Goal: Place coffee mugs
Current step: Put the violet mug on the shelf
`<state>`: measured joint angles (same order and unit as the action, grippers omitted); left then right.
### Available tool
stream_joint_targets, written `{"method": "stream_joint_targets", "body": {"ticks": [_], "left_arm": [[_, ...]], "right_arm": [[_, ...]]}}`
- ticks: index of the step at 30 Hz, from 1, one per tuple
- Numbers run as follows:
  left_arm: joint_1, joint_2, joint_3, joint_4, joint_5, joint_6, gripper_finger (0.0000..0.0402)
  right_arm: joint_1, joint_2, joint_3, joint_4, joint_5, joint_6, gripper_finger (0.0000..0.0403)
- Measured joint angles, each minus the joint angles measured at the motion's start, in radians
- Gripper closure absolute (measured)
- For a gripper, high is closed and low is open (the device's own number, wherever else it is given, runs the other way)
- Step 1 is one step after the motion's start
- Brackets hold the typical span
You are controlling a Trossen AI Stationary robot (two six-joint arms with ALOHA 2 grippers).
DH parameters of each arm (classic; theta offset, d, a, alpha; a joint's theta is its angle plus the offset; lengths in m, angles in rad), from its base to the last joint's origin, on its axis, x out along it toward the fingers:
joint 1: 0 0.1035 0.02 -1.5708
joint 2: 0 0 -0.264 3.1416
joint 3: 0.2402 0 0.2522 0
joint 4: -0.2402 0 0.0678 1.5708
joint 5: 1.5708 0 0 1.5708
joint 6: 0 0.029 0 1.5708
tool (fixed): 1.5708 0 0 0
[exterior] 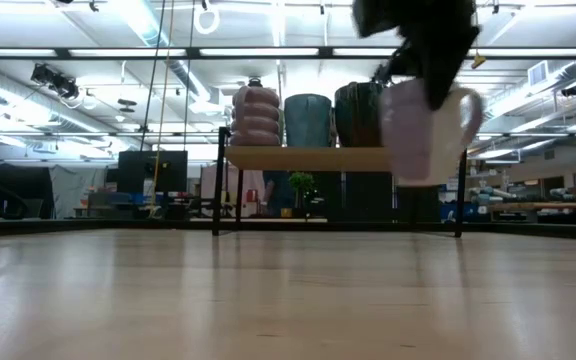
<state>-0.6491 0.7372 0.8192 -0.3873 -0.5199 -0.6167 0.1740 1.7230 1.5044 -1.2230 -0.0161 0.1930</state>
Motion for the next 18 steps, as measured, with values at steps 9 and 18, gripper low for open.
{"method": "stream_joint_targets", "body": {"ticks": [9,18], "left_arm": [[0.007,0.000,0.000,0.002,-0.043,0.000,0.0367],[0.058,0.000,0.000,0.002,-0.045,0.000,0.0367]], "right_arm": [[-0.053,-0.238,-0.032,-0.194,0.054,0.028,0.0369],[-0.250,-0.307,-0.013,-0.241,-0.001,-0.013,0.0374]]}}
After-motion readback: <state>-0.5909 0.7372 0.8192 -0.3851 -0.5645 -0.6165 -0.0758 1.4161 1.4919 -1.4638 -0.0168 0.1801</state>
